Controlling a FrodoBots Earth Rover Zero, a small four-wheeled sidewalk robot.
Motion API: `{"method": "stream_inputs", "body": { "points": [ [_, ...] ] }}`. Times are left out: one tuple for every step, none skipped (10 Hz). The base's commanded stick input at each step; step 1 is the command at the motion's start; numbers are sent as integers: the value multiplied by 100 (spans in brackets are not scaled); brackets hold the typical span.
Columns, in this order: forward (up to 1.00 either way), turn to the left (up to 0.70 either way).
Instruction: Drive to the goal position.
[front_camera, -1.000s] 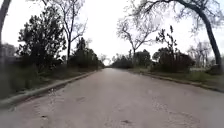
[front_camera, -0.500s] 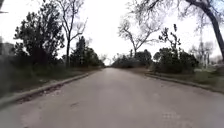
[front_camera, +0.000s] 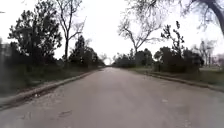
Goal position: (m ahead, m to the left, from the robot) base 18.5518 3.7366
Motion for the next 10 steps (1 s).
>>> {"method": "stream_inputs", "body": {
  "points": [
    [70, 0],
    [70, 0],
    [70, 0],
    [70, 0],
    [70, 0],
    [70, 0],
    [70, 0],
    [70, 0],
    [70, 0],
    [70, 0]
  ]
}}
